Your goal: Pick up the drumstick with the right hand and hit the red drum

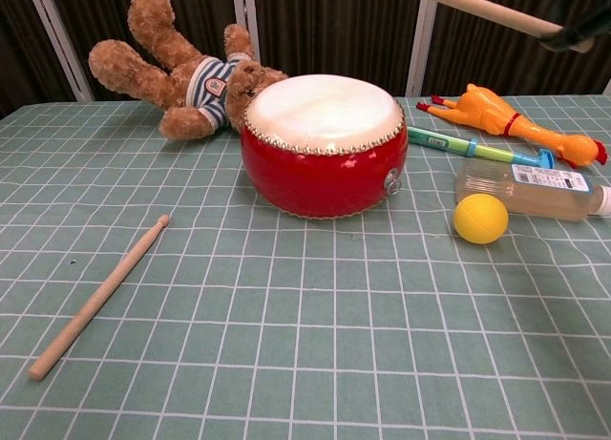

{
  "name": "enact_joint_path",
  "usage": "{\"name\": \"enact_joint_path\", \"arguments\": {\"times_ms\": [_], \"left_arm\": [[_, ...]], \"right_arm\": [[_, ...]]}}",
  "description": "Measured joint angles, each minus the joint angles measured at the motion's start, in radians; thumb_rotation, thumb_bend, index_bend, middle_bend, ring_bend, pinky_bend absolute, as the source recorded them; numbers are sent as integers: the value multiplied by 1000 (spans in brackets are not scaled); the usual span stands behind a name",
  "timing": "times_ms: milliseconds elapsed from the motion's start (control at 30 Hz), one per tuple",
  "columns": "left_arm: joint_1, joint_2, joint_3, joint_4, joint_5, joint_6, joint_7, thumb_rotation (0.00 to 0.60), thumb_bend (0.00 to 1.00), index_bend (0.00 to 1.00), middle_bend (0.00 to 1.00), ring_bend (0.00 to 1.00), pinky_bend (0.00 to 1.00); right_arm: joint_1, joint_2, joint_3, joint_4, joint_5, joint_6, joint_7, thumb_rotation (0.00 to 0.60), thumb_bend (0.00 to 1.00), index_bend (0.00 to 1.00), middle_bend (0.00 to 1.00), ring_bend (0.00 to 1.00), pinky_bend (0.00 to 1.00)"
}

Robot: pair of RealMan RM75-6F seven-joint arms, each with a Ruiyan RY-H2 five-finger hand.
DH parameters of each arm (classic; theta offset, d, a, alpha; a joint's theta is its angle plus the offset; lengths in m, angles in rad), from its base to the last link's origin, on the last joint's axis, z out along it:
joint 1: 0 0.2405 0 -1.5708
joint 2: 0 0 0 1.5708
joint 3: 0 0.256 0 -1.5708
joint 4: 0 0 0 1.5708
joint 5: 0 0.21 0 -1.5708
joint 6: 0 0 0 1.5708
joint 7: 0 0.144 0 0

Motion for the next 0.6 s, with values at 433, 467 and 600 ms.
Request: {"name": "enact_joint_path", "arguments": {"times_ms": [433, 467, 600], "left_arm": [[-17, 33, 3, -35, -40, -65, -36, 600, 15, 0, 0, 0, 0], [-18, 35, 3, -36, -40, -67, -38, 600, 15, 0, 0, 0, 0], [-22, 39, 4, -40, -45, -82, -48, 600, 15, 0, 0, 0, 0]], "right_arm": [[189, -112, 86, 188, 150, -9, 22, 600, 577, 976, 1000, 1000, 1000], [196, -122, 80, 203, 152, -13, 22, 600, 578, 976, 1000, 1000, 1000], [226, -156, 9, 265, 132, -22, -15, 600, 578, 975, 1000, 1000, 1000]]}}
